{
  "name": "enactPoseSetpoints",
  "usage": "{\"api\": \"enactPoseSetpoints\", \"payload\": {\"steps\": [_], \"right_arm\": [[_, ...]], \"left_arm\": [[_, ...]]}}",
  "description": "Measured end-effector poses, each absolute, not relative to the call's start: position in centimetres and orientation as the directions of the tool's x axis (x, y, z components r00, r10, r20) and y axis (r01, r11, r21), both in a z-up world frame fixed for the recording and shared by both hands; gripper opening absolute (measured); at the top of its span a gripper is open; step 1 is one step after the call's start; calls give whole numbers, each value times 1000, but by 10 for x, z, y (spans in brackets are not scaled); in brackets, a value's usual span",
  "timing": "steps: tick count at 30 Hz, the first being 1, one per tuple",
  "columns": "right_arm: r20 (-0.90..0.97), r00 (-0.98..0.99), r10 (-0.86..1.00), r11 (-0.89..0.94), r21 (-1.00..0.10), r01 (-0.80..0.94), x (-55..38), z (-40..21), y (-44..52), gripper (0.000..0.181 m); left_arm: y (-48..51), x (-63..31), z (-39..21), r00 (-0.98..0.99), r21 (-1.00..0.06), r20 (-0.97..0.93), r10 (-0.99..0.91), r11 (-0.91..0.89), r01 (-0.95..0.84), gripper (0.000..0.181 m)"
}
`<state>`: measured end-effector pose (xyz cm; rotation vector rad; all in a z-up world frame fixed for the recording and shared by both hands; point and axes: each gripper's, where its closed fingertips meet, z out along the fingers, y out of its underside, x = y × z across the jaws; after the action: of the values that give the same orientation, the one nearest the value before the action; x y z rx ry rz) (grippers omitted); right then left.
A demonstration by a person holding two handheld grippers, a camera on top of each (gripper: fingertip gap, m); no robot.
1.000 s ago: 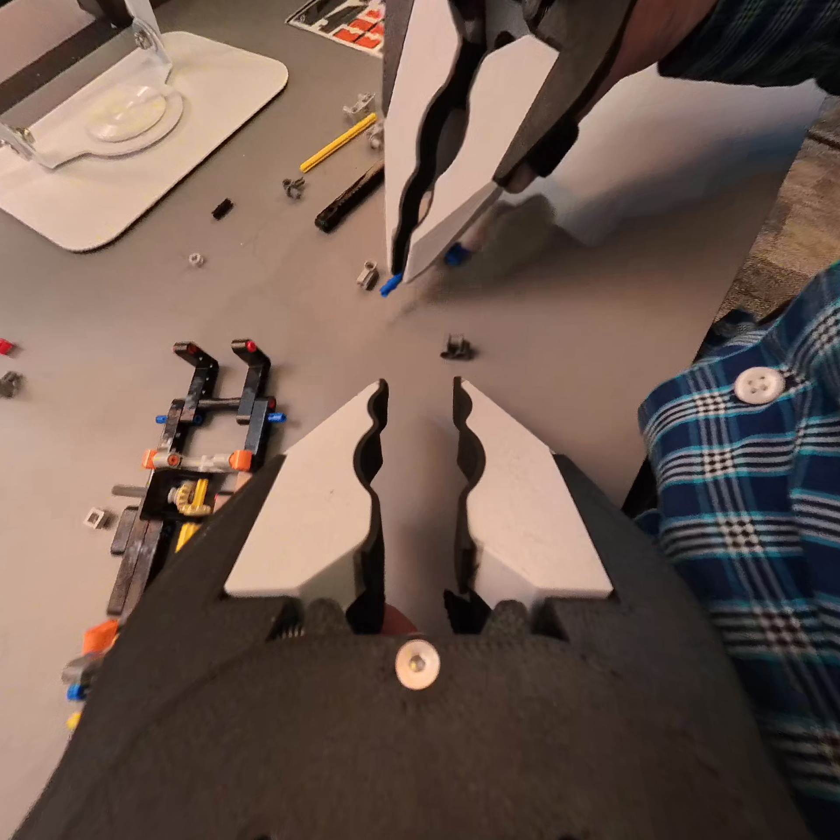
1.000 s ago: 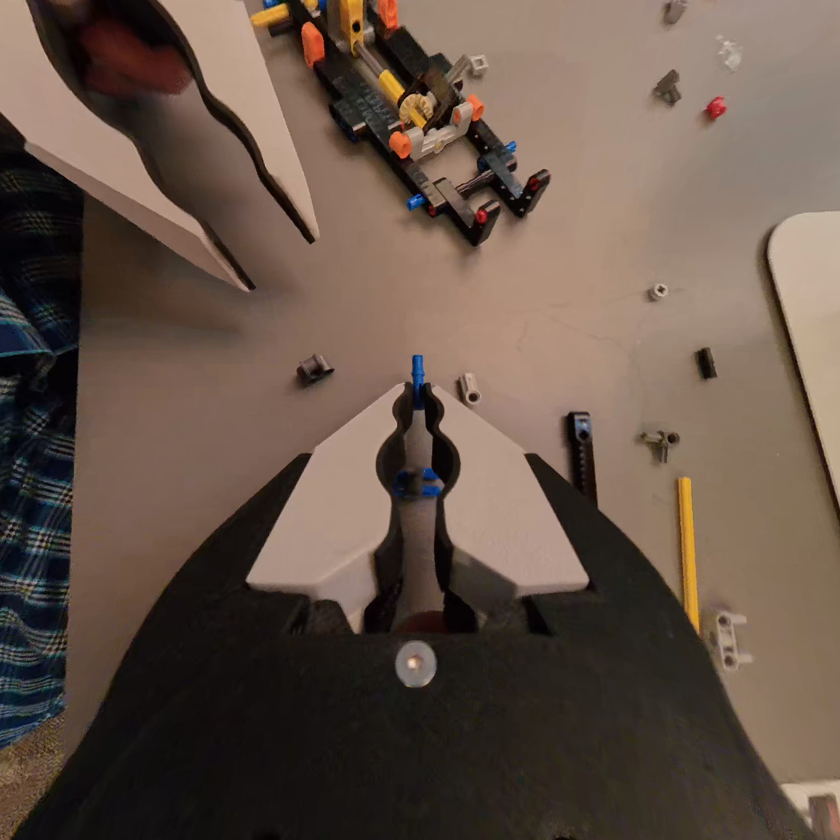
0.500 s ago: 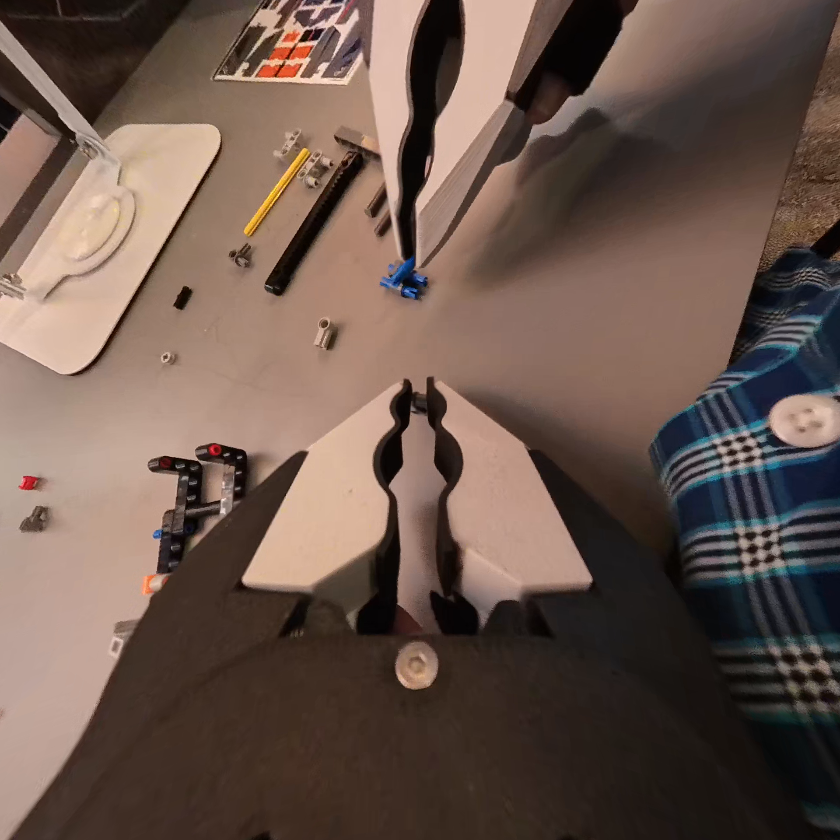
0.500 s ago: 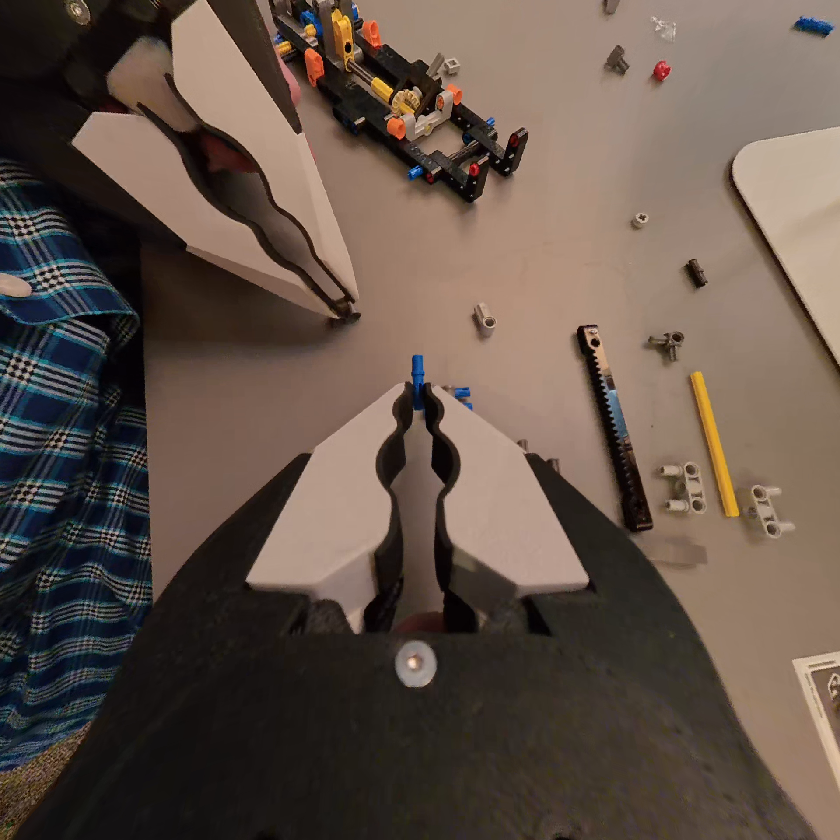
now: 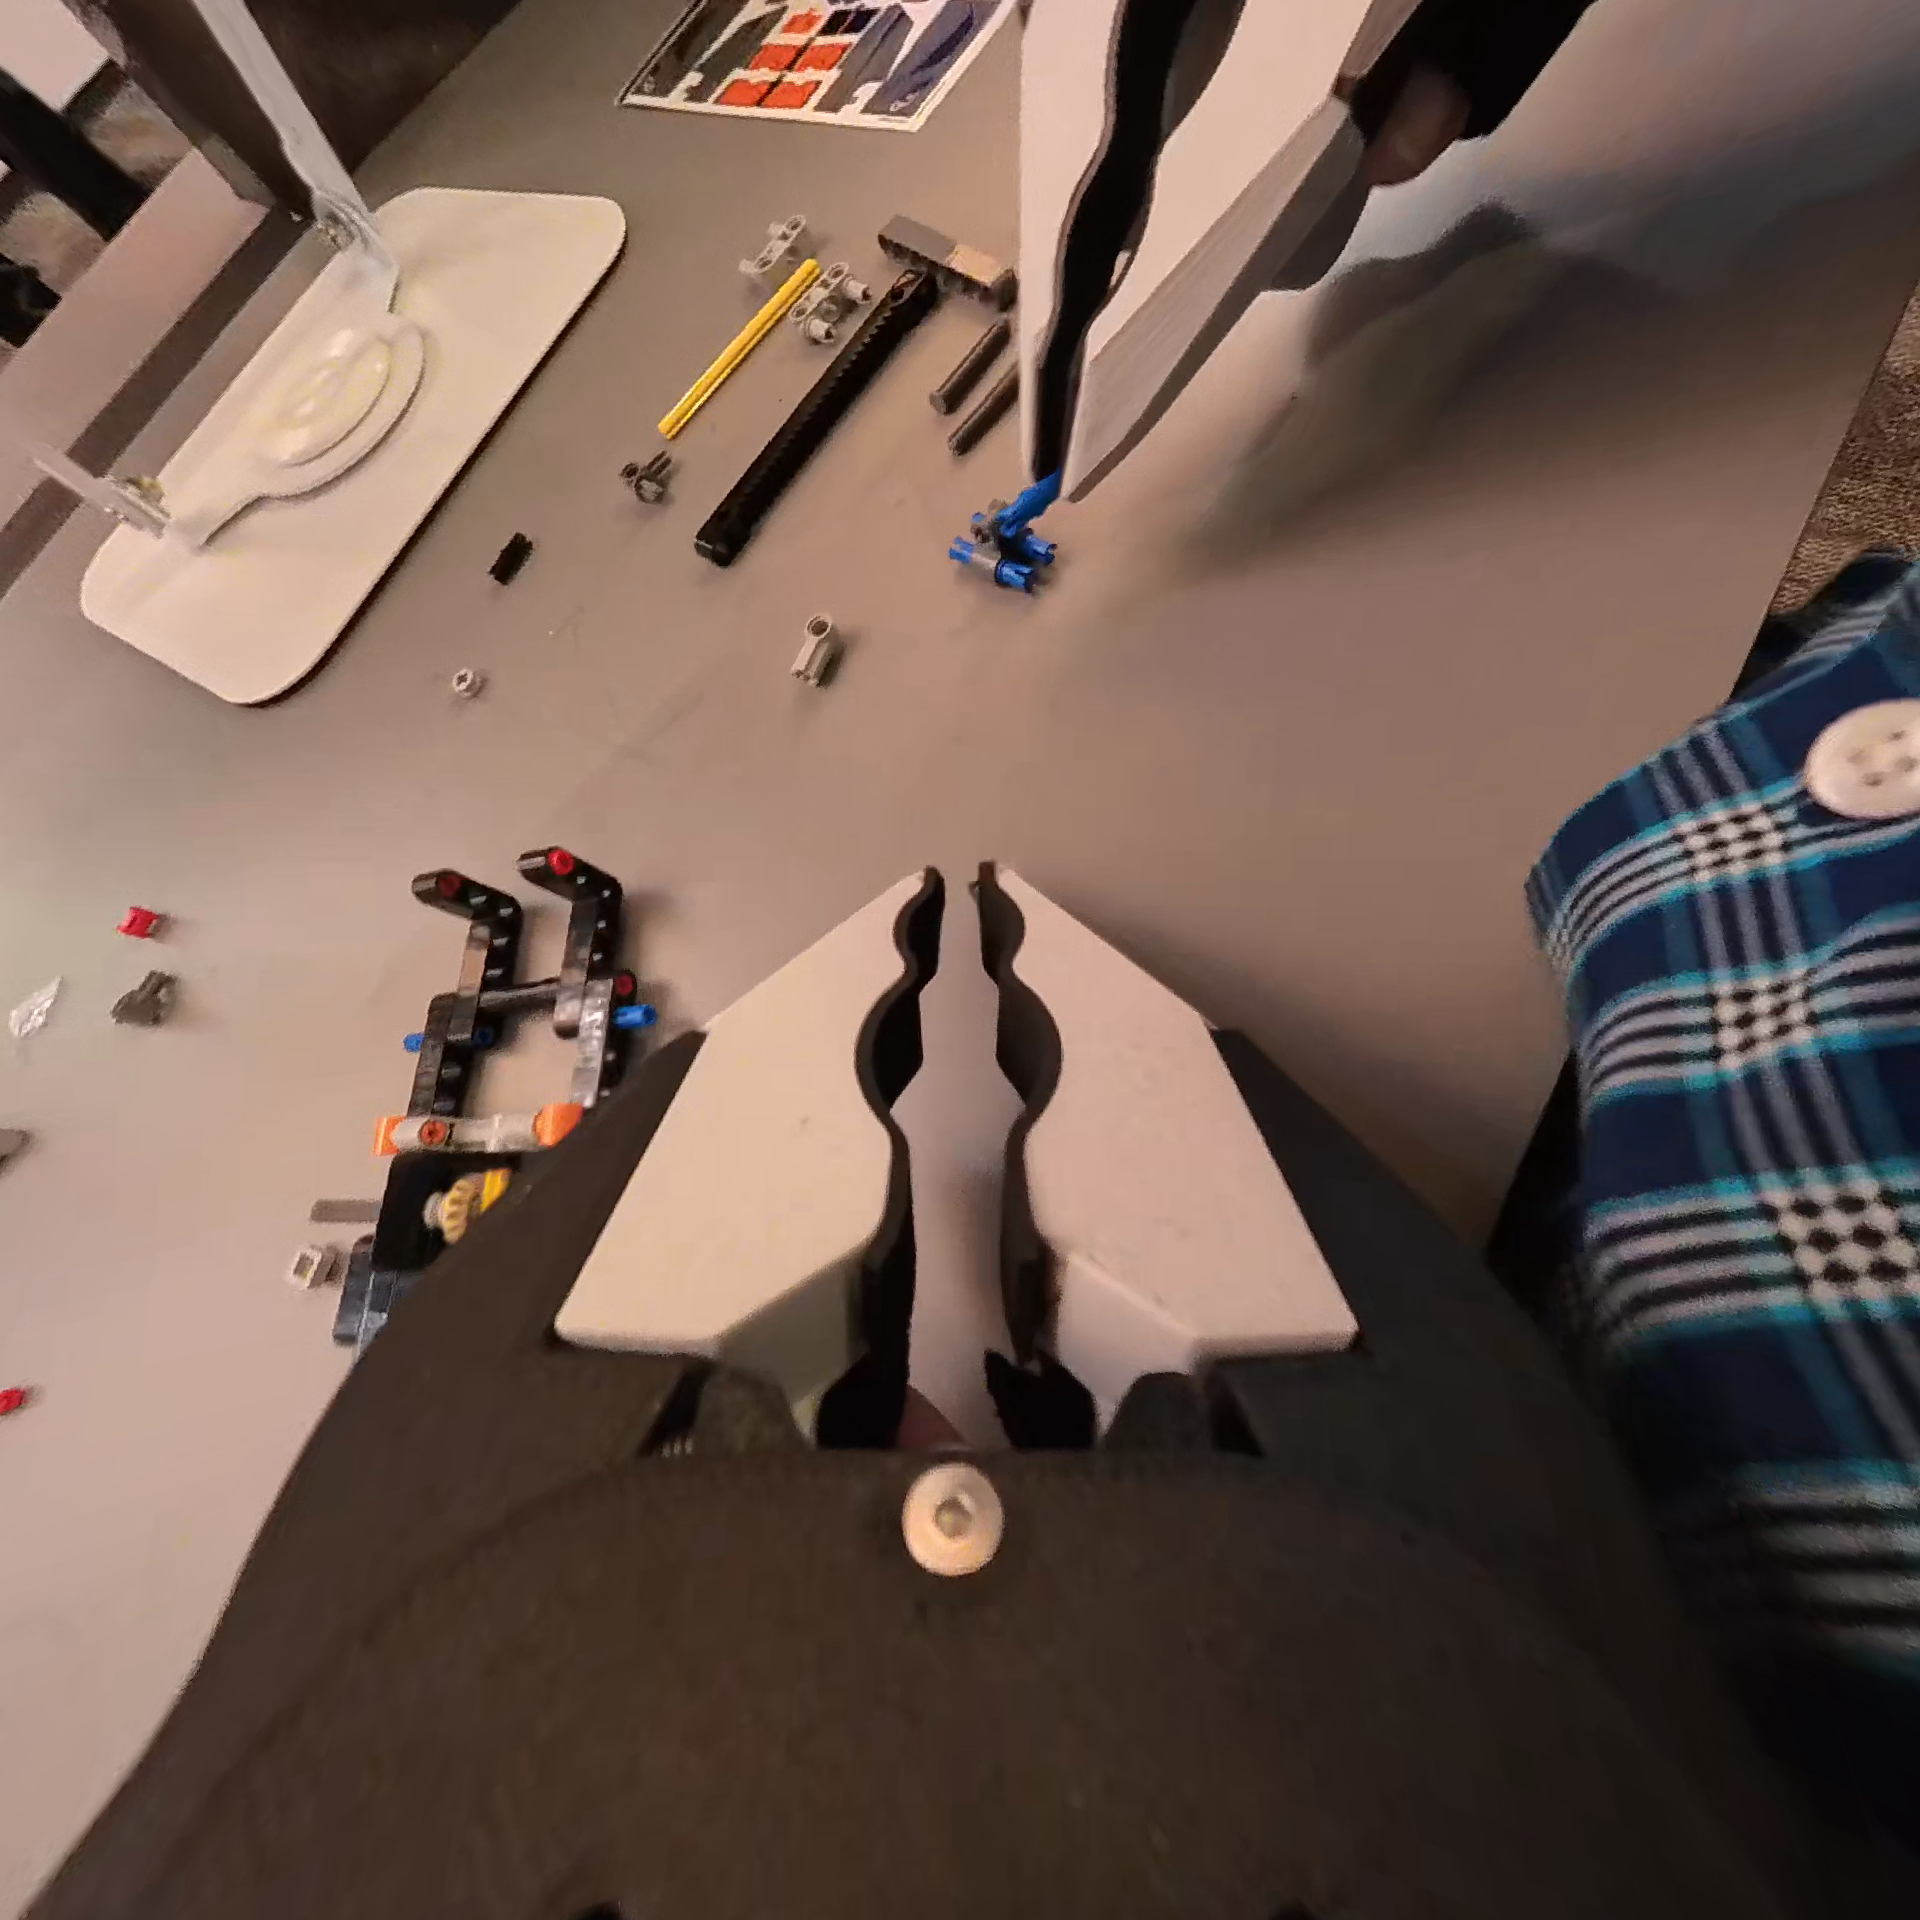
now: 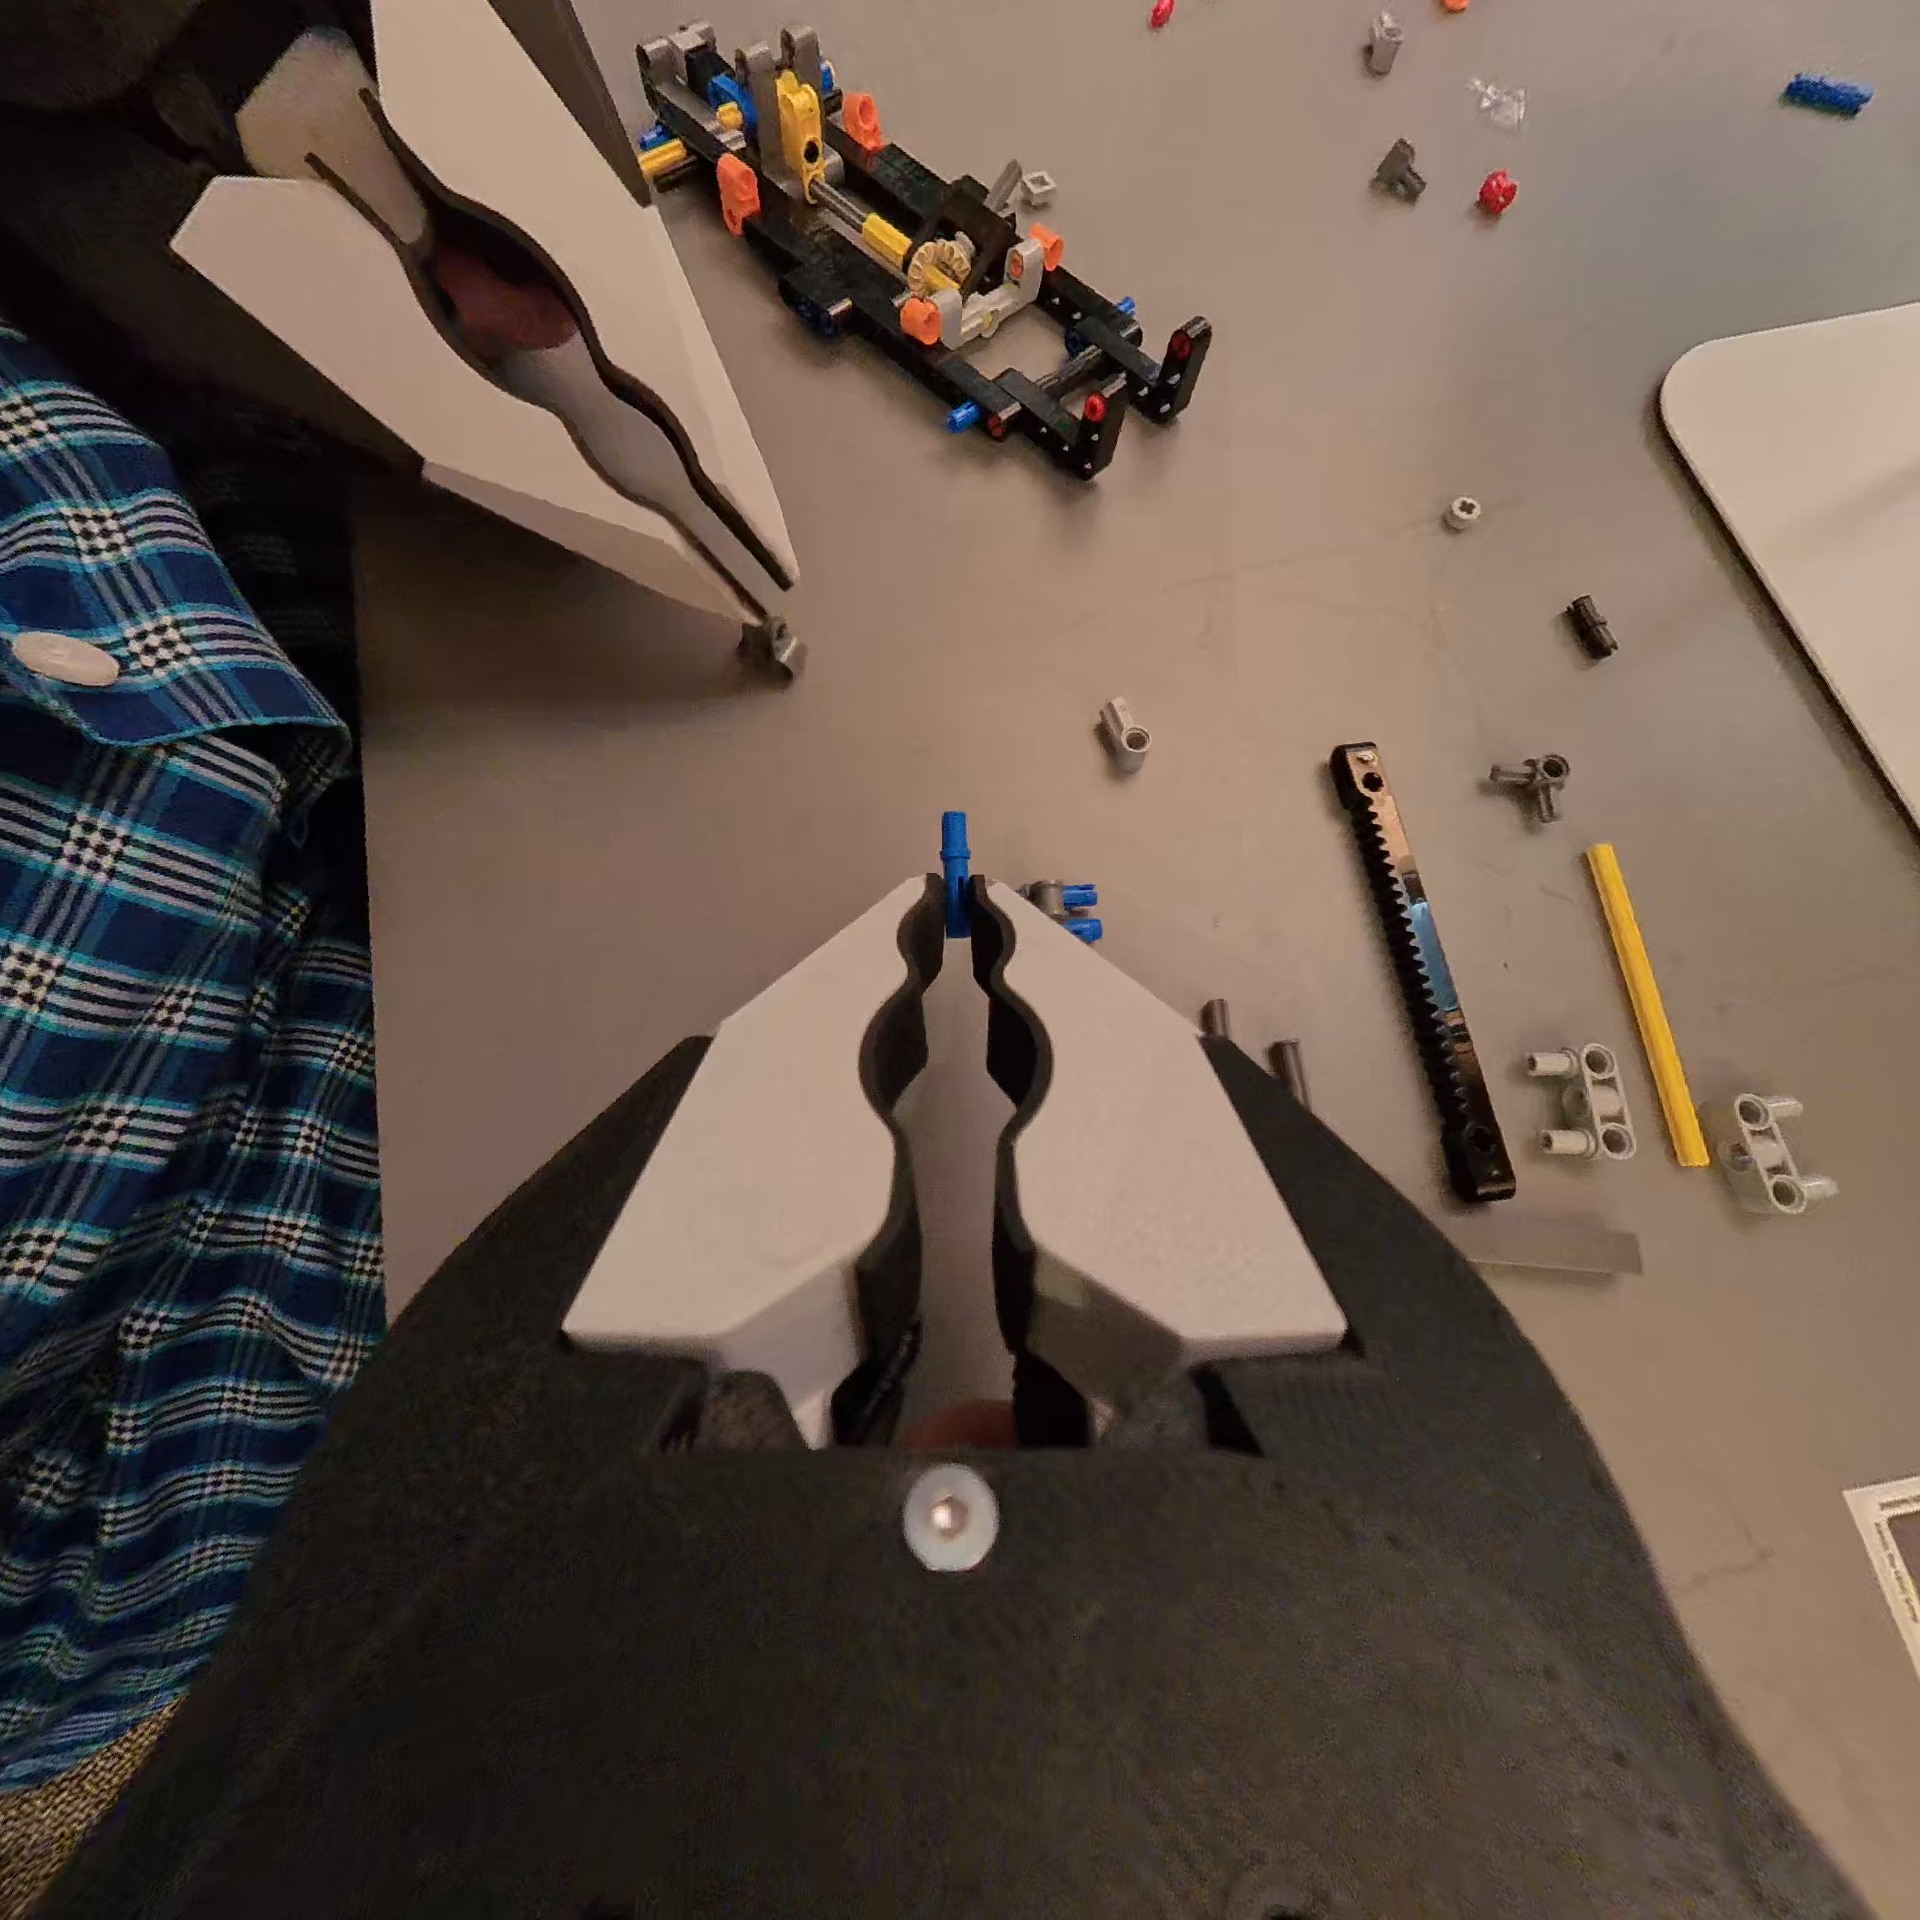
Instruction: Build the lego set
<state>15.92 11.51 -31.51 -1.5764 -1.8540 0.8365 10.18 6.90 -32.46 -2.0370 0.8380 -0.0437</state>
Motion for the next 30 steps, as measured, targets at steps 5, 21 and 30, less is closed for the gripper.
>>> {"api": "enactPoseSetpoints", "payload": {"steps": [5,21,30], "right_arm": [[12,-152,988,108,-760,641,162,-317,111,2],[4,-148,989,98,-765,636,171,-315,102,2],[-2,-156,988,97,-774,625,168,-315,97,2]], "left_arm": [[64,97,-325,773,-754,-272,-574,-372,-542,4],[61,93,-323,781,-750,-248,-573,-397,-529,9],[73,105,-322,722,-727,-320,-613,-330,-602,8]]}}
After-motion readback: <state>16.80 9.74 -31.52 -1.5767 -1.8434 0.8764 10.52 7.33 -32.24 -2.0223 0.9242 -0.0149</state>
